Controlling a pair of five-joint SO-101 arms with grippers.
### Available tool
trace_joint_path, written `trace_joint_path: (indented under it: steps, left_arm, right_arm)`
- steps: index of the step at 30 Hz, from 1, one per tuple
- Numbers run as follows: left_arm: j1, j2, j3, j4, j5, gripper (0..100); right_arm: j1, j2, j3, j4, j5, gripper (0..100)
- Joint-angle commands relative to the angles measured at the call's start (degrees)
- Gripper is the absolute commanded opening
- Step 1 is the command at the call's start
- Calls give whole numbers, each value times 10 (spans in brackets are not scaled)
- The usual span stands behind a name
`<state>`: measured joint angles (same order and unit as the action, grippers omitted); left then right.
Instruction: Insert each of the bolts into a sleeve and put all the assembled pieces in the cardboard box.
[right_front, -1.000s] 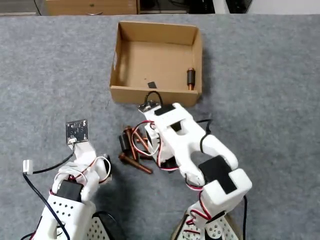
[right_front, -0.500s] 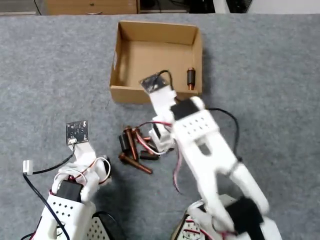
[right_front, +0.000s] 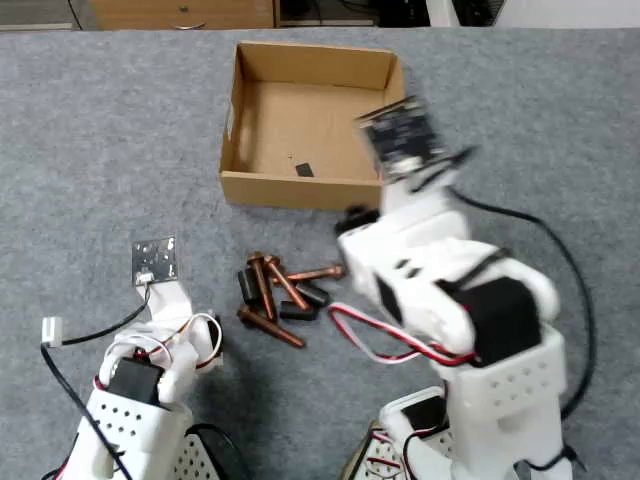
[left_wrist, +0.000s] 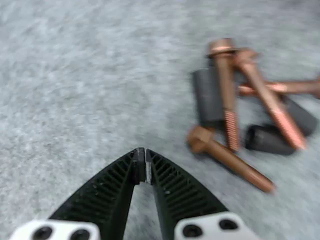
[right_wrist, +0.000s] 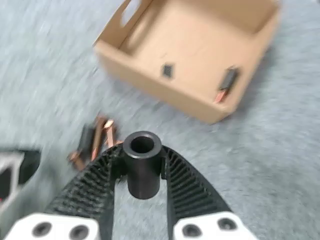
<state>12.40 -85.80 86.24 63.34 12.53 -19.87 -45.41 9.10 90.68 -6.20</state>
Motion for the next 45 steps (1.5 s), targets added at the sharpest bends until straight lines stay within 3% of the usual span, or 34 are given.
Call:
trace_joint_path:
  steps: [1,5,13,19,23,29,39,45]
  left_arm:
    - [24,2,-101,53,11,19]
    - [34,2,-162,95,14,19]
    - [126,29,-314,155,27,21]
    - [154,237,-507,225,91,20]
    - [159,388,-648,281,158,20]
    - [233,548,-826,345,224,21]
    - [158,799,-923,302,311,31]
    - [133,909,-973,301,324,167]
  right_arm:
    - [65,13,-48,-6,-17,2]
    - [95,46,-67,-8,-18,2]
    - [101,109,-131,-12,-46,2]
    - [107,149,-172,-12,-69,2]
    - [155,164,-186,-47,-102,2]
    - [209,164,-186,-74,-106,2]
    - [267,164,-182,-69,-102,2]
    - [269,167,-171,-71,-84,2]
